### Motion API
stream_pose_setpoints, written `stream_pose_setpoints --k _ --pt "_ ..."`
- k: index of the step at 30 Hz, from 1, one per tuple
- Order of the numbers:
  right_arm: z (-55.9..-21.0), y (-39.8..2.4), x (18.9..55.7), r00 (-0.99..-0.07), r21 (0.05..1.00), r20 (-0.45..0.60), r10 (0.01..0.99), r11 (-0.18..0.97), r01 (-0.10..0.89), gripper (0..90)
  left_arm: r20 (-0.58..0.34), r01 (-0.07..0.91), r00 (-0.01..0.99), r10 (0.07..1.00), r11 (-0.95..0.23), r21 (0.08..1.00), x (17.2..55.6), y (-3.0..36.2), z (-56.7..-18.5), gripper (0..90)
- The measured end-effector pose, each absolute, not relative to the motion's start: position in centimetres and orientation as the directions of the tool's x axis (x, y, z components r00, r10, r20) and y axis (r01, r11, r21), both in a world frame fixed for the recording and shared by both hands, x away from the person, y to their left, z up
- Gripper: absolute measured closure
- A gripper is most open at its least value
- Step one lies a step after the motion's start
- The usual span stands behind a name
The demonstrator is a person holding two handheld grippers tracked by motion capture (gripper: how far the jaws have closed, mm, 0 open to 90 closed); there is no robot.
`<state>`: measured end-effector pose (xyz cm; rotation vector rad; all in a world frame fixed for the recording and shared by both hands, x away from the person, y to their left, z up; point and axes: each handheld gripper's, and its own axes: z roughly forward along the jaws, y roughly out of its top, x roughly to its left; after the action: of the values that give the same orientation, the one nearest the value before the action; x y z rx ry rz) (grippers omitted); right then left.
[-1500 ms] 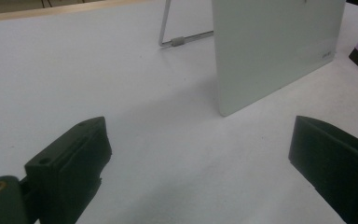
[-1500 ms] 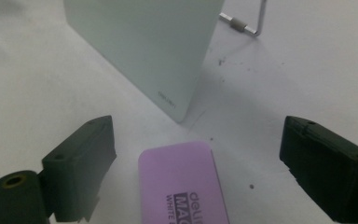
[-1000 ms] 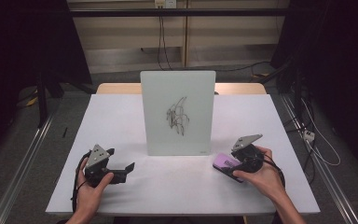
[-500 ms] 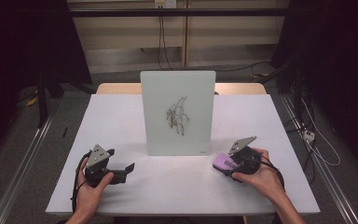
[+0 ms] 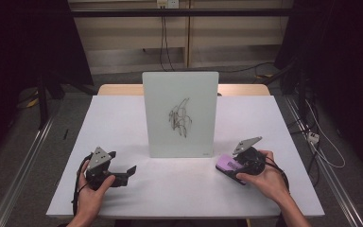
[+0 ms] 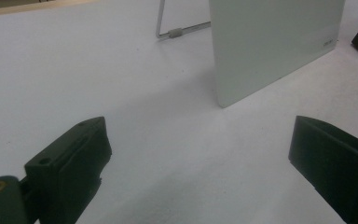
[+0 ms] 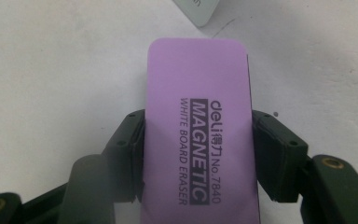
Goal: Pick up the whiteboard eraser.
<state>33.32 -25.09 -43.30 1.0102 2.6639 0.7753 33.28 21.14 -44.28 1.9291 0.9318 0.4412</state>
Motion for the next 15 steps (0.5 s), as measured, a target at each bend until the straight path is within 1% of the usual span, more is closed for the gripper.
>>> stream_pose_setpoints --k 7,15 --pt "-42.8 -25.2 33.4 -0.726 0.581 0.027 0.687 0.58 0.57 41.8 -0.06 0.429 0.657 0.751 -0.308 0.849 33.4 21.0 -44.5 4.9" --pt "-41.8 -25.3 33.6 -0.717 0.659 0.028 0.697 0.526 0.537 41.9 -0.077 0.438 0.655 0.752 -0.295 0.849 33.4 21.1 -44.6 4.9"
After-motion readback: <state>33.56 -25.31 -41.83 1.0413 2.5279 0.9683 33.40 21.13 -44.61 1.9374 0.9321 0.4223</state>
